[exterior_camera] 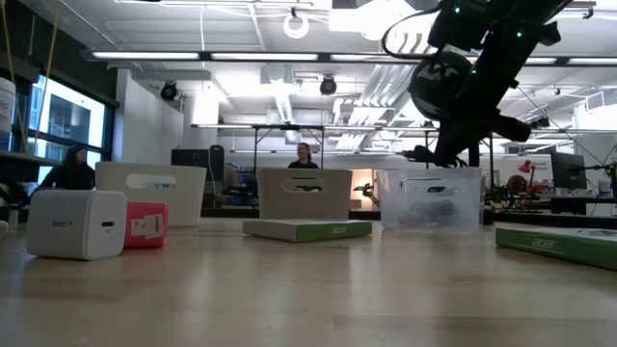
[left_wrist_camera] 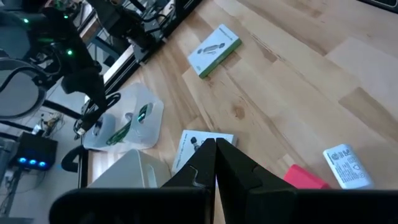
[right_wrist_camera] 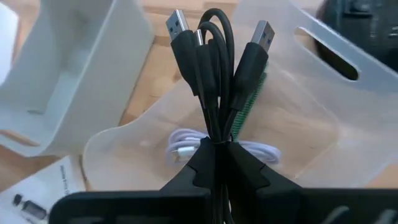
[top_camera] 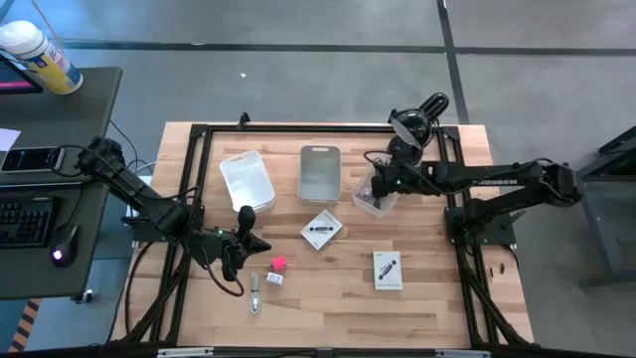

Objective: Pick and place items into bin
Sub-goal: Put the black charger cable into the transparent bin, then put the white charger cable into the transparent bin

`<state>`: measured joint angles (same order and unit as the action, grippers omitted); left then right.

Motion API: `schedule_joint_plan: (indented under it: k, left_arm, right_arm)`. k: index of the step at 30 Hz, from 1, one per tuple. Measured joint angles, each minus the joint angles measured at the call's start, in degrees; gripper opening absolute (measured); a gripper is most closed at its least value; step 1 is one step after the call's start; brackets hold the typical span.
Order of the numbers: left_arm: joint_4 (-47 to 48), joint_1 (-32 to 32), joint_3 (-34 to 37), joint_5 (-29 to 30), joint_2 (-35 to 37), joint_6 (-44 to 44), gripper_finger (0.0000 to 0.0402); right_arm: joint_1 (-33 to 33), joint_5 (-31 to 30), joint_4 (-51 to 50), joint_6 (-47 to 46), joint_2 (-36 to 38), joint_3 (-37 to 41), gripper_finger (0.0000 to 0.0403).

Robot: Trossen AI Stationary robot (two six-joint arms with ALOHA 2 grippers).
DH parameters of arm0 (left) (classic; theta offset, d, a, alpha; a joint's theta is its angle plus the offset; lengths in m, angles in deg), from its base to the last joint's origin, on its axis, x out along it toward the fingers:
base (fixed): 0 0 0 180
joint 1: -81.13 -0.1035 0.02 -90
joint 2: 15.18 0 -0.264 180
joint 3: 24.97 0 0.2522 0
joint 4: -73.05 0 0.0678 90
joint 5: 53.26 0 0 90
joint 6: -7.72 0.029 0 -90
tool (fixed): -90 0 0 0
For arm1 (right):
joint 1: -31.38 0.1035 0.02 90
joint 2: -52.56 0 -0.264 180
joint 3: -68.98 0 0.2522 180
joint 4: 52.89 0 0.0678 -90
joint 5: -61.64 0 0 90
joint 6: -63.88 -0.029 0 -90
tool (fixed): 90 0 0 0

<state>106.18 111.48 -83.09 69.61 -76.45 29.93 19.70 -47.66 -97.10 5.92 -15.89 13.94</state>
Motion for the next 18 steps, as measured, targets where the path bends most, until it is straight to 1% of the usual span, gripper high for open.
schedule_joint_plan:
  k: [3,5,11,14,16,17,18]
  left_arm:
    - [0.02,0.0,0.0,0.38,0.02,-0.02,0.0001]
    - [0.02,0.0,0.0,0.84,0.01,-0.02,0.0001]
    - [0.04,0.0,0.0,0.88,0.0,-0.02,0.0001]
    - [0.11,0.0,0.0,0.83,0.02,-0.02,0.0001]
    - [0.69,0.0,0.0,-0.56,0.03,0.46,0.0001]
    - [1.47,0.0,0.0,-2.44,0.13,1.53,0.0001]
    - [2.98,-0.02,0.01,-5.51,0.51,2.8,0.0001]
  right_arm:
    - [-0.09,1.49,0.68,1.27,0.0,0.0,0.0025]
    - [-0.08,1.66,0.49,1.42,-0.02,0.0,0.0045]
    - [-0.09,1.92,0.53,1.47,-0.02,0.0,0.0132]
    - [0.07,2.16,2.22,2.75,0.05,0.0,0.017]
    - [0.91,1.98,2.99,4.07,0.33,-0.65,0.0188]
    - [1.7,1.68,3.56,5.44,0.5,-1.36,0.0194]
    - [2.58,1.56,4.19,7.05,0.79,-2.27,0.0199]
